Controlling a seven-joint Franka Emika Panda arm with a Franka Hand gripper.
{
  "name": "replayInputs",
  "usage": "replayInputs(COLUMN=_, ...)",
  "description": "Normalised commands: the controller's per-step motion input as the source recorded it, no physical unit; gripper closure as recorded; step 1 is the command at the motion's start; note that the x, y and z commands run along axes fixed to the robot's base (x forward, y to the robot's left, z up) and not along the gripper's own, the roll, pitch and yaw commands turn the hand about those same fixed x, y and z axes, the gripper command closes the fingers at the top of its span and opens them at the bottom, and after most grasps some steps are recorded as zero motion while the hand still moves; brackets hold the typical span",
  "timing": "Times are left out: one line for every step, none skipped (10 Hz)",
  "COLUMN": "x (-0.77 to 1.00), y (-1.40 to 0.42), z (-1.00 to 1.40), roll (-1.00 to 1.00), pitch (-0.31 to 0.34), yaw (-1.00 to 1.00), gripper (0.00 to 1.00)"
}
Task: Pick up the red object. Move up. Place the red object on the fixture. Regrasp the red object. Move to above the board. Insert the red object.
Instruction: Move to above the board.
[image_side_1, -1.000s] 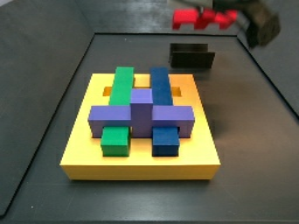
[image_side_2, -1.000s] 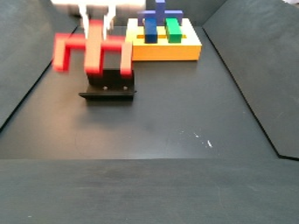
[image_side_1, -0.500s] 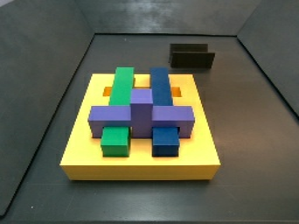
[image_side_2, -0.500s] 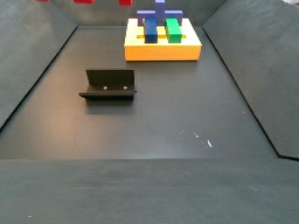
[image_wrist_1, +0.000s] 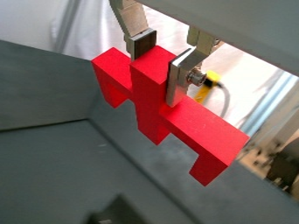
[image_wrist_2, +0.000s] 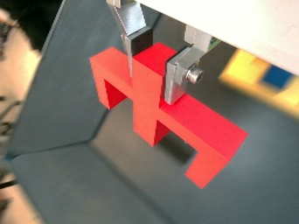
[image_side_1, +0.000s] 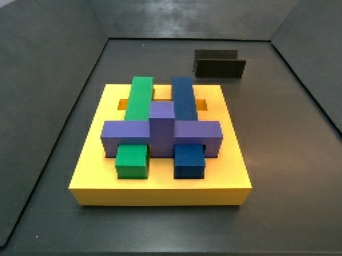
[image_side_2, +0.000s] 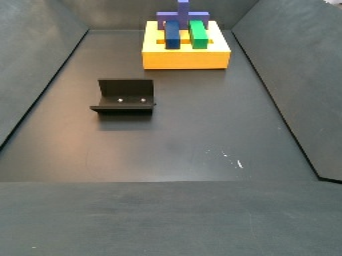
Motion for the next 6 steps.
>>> replayInputs(x=-1.11, y=-1.40, z=0.24, roll=-1.00, pitch=0.120, yaw=0.01, gripper=1.00)
replayInputs(x=-1.09, y=-1.40, z=0.25, roll=-1.00, pitch=0.118, yaw=0.02, gripper=1.00)
replayInputs(x=-1.10, y=-1.40, z=0.25, roll=-1.00, pitch=0.119, yaw=0.02, gripper=1.00)
replayInputs(x=-0.63, y=-0.74, z=0.13, roll=-1.00, pitch=0.102, yaw=0.03, gripper=1.00)
replayInputs(x=-0.36, y=-0.39, z=0.06, roll=-1.00, pitch=0.094, yaw=0.04, gripper=1.00)
replayInputs(x=-0.14, y=-0.10, z=0.02, roll=-1.00, pitch=0.084, yaw=0.04, gripper=1.00)
